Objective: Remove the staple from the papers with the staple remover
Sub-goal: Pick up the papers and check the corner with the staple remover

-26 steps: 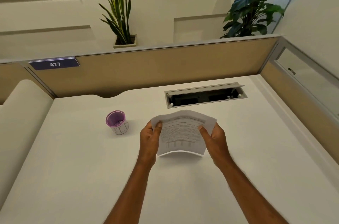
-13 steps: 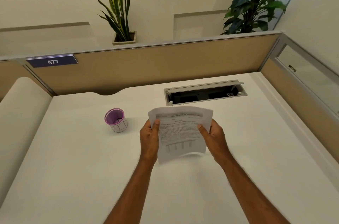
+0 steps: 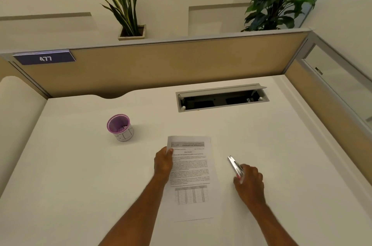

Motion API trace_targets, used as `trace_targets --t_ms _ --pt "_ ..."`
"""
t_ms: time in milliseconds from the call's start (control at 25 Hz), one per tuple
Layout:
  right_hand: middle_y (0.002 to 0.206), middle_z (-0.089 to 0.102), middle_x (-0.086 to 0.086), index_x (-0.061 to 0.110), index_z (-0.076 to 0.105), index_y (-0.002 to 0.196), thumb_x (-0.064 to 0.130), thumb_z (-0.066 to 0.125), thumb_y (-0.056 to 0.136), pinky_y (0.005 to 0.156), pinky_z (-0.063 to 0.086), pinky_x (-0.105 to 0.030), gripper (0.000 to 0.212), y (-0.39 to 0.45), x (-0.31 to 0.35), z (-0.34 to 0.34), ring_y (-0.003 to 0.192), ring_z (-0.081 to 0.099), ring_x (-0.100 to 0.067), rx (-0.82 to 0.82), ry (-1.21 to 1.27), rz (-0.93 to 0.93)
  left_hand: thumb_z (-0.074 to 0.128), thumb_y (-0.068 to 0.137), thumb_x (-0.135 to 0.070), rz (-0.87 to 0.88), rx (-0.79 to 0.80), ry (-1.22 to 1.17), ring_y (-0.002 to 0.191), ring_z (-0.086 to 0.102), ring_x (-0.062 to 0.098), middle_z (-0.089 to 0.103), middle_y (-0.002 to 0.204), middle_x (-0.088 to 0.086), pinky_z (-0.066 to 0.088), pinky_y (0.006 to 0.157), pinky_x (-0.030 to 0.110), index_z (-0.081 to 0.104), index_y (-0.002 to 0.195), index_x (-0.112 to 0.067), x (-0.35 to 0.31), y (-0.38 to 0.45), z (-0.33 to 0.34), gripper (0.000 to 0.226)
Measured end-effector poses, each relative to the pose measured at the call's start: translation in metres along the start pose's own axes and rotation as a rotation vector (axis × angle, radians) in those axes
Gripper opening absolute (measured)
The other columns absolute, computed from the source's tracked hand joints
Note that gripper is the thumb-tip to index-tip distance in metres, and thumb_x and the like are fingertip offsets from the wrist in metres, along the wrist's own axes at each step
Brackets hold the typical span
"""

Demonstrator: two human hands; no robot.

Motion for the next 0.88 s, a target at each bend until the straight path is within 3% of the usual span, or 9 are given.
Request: trace_targets --t_ms 160,320,520,600,720,800,880 --pt "0.113 0.061 -0.008 0.013 0.061 0.125 0.011 0.076 0.085 0.089 0.047 -0.041 0.042 0.009 0.0 -0.005 0.11 0.056 -0.035 -0.038 0.195 -0.011 0.051 0.107 -0.021 -0.019 0.032 -0.03 0.094 0.075 0.039 0.077 0.105 0.02 0.061 0.087 0.059 0.069 0.111 0.002 0.009 0.005 0.001 0.029" --pt "0.113 0.066 0.0 0.025 0.061 0.116 0.01 0.083 0.083 0.086 0.05 -0.03 0.042 0.014 0.044 -0.025 0.105 0.066 -0.022 -0.059 0.62 -0.028 0.051 0.107 -0.021 -0.01 0.013 -0.123 0.099 0.074 0.037 0.075 0.112 0.018 0.06 0.091 0.059 0.065 0.12 -0.003 0.005 0.008 0.0 0.026" --pt "0.105 0.074 0.007 0.029 0.064 0.114 0.033 0.082 0.084 0.072 0.058 -0.023 0.035 0.014 0.121 -0.051 0.095 0.076 -0.013 0.182 1.041 -0.1 0.045 0.11 -0.029 0.048 0.002 -0.168 0.095 0.072 0.047 0.074 0.103 0.025 0.06 0.084 0.061 0.062 0.104 0.005 0.001 0.01 -0.001 0.039" --pt "0.103 0.074 0.003 0.027 0.06 0.118 0.041 0.075 0.085 0.068 0.059 -0.023 0.039 0.015 0.146 -0.057 0.091 0.077 -0.015 0.254 1.04 -0.198 0.045 0.11 -0.028 0.083 0.013 -0.162 0.092 0.069 0.051 0.073 0.099 0.029 0.058 0.08 0.061 0.06 0.1 0.008 -0.003 0.01 0.001 0.04" --pt "0.11 0.068 0.008 0.034 0.056 0.129 0.035 0.067 0.097 0.068 0.059 -0.023 0.033 0.019 0.175 -0.053 0.091 0.075 -0.012 0.316 0.882 -0.345 0.044 0.11 -0.03 0.136 0.023 -0.109 0.086 0.069 0.05 0.073 0.094 0.027 0.059 0.073 0.059 0.061 0.097 0.005 -0.01 0.011 0.002 0.041" --pt "0.124 0.057 0.014 0.04 0.052 0.139 0.033 0.064 0.1 0.073 0.058 -0.018 0.041 0.024 0.188 -0.05 0.102 0.069 0.001 0.308 0.661 -0.475 0.043 0.11 -0.031 0.164 0.031 -0.068 0.081 0.071 0.045 0.073 0.09 0.022 0.059 0.071 0.058 0.063 0.096 0.001 -0.013 0.014 0.003 0.04" --pt "0.133 0.05 0.016 0.044 0.045 0.147 0.037 0.061 0.101 0.086 0.057 -0.02 0.049 0.032 0.197 -0.047 0.116 0.063 0.0 0.304 0.425 -0.585 0.044 0.11 -0.032 0.181 0.038 -0.027 0.079 0.072 0.04 0.073 0.088 0.02 0.059 0.07 0.058 0.063 0.095 -0.002 -0.015 0.018 0.004 0.039"
Point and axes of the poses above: each hand's wrist, its own y-axis towards the middle knuckle, its own z-axis out of the palm, x = y × z, the point moved 1 cm from there along y, towards the middle knuckle
